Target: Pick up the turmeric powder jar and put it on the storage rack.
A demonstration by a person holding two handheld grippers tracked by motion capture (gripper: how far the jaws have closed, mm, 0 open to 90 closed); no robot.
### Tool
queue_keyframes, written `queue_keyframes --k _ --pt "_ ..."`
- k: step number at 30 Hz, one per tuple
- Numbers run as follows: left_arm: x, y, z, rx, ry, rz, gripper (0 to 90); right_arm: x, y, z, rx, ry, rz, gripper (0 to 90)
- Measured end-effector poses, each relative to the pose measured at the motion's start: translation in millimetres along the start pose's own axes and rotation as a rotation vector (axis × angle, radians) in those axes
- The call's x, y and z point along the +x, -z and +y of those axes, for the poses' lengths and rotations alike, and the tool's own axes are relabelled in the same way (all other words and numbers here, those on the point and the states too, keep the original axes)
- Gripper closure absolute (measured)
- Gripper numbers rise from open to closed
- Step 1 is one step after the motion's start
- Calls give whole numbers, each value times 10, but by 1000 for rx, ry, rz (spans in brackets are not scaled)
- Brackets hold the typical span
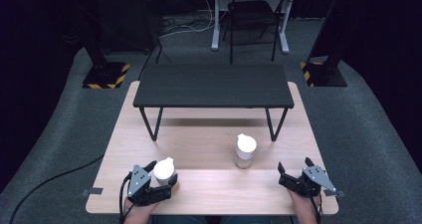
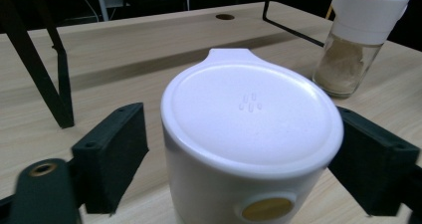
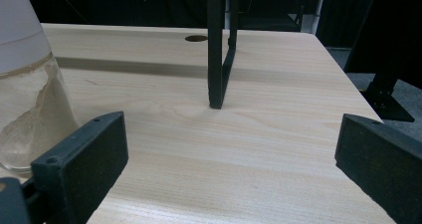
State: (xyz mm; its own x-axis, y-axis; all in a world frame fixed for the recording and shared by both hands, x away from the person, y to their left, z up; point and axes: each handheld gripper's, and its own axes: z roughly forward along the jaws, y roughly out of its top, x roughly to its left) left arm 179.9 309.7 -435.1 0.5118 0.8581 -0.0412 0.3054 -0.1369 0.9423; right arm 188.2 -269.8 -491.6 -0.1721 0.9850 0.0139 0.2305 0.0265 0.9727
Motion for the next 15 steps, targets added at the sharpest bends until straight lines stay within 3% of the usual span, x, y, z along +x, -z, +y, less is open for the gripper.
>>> queue_keyframes --k 3,15 --pt "1 2 -26 -9 -17 -10 294 -2 0 -1 0 0 1 0" --pt "-7 6 -32 -12 -28 -9 298 -4 2 -4 -2 -2 2 0"
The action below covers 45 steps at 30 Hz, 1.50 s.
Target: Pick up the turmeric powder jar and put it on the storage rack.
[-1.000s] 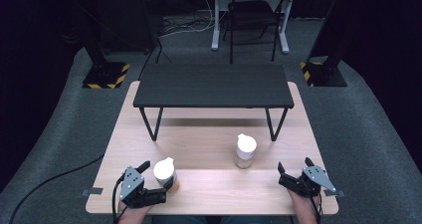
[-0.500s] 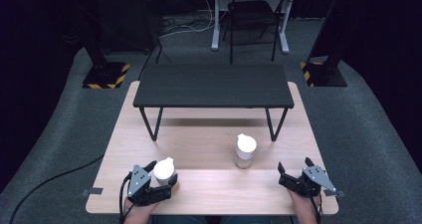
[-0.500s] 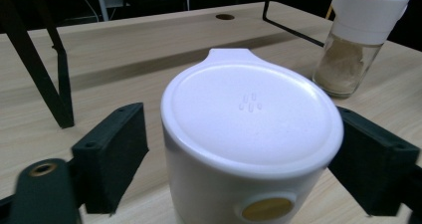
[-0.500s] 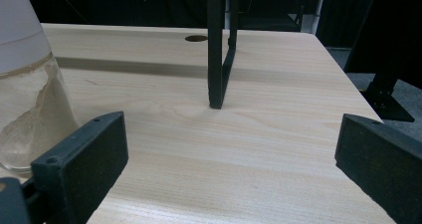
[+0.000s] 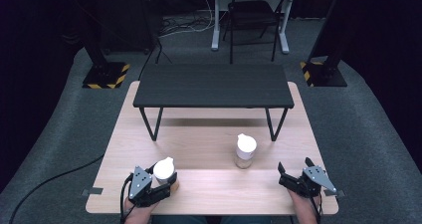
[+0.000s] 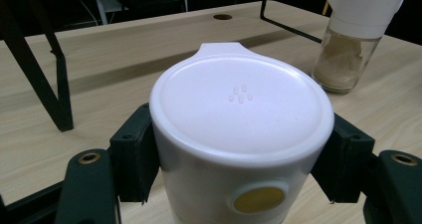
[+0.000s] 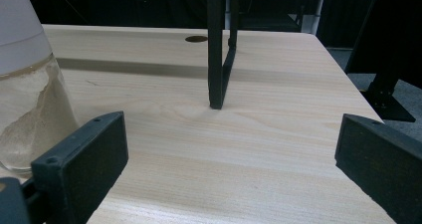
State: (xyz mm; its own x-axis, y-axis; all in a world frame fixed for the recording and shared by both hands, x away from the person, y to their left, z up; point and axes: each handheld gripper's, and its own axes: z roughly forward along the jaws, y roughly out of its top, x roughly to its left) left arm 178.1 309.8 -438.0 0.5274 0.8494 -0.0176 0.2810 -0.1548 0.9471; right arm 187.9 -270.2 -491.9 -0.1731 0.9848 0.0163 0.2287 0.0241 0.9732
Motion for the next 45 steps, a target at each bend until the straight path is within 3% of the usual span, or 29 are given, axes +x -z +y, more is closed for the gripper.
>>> queue_keyframes --k 8,20,28,45 --pt "-13 19 37 -1 -15 -11 298 0 1 -1 -1 -2 0 0" --pt "-8 34 251 0 -50 -57 298 -4 1 0 0 -4 1 0" --pt "32 6 475 -6 -67 -108 298 -9 2 0 0 -7 3 0" --pt "-3 -127 1036 -11 -136 -168 298 -10 2 -1 -1 -6 3 0"
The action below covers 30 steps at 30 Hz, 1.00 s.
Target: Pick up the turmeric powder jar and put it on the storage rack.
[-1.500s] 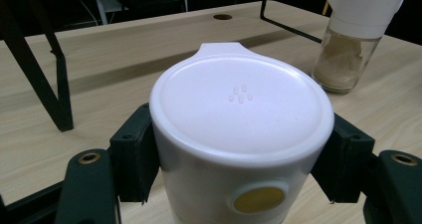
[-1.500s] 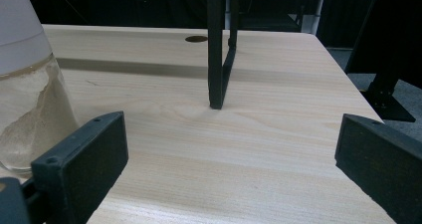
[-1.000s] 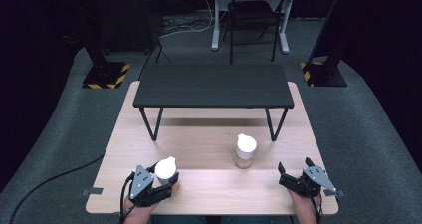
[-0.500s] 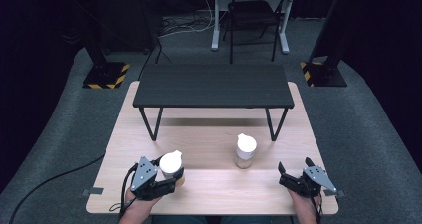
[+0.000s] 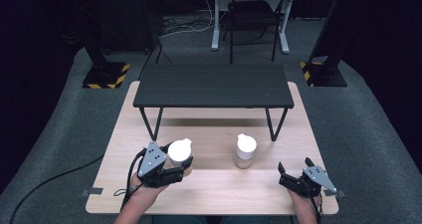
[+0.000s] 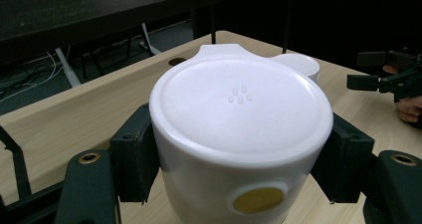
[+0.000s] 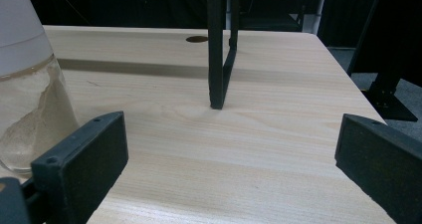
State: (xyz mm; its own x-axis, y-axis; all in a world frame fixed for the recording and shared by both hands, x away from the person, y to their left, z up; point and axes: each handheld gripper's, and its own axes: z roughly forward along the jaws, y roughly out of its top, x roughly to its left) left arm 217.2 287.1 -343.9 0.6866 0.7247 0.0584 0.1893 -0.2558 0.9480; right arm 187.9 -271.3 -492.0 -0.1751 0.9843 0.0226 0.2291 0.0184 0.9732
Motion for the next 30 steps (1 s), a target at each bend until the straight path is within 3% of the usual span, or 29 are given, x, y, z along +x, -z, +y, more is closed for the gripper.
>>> queue_keyframes --k 11,30 --pt "28 -101 205 -5 3 -37 298 -4 2 -2 -1 -2 2 0" --pt "75 -183 577 -37 -10 -39 298 -23 7 -10 -5 -9 11 0"
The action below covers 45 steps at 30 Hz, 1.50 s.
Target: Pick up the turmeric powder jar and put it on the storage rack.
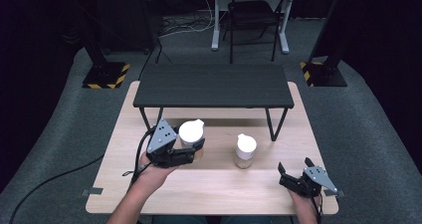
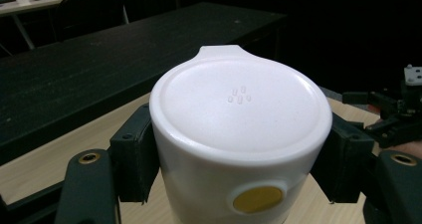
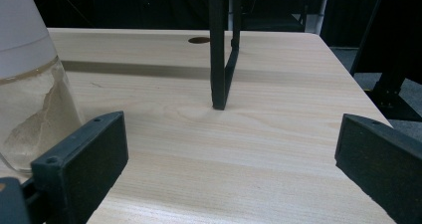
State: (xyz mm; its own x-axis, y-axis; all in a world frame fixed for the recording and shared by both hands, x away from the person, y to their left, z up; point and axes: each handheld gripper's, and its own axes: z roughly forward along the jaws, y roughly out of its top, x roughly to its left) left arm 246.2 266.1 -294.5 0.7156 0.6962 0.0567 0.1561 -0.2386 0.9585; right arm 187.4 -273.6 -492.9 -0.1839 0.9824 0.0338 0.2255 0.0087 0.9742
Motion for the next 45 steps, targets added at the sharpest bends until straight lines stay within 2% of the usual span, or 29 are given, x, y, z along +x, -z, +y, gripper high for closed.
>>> queue_keyframes --k 8,17,26,31,35,40,45 --pt "31 -34 230 -25 -8 2 299 -11 -2 4 2 -3 4 0" --pt "0 -52 421 -58 -16 45 299 -22 -1 5 3 -7 9 0" --pt "33 -121 663 -71 -20 71 299 -36 0 3 2 -13 14 0" --pt "99 -185 786 -77 8 74 299 -46 2 2 2 -17 18 0" --pt "102 -246 844 -80 17 98 299 -51 0 6 4 -16 22 0" --pt "56 -335 936 -75 10 141 299 -64 -2 8 5 -12 31 0" --pt "4 -439 1004 -88 4 198 299 -63 -3 11 7 -14 29 0"
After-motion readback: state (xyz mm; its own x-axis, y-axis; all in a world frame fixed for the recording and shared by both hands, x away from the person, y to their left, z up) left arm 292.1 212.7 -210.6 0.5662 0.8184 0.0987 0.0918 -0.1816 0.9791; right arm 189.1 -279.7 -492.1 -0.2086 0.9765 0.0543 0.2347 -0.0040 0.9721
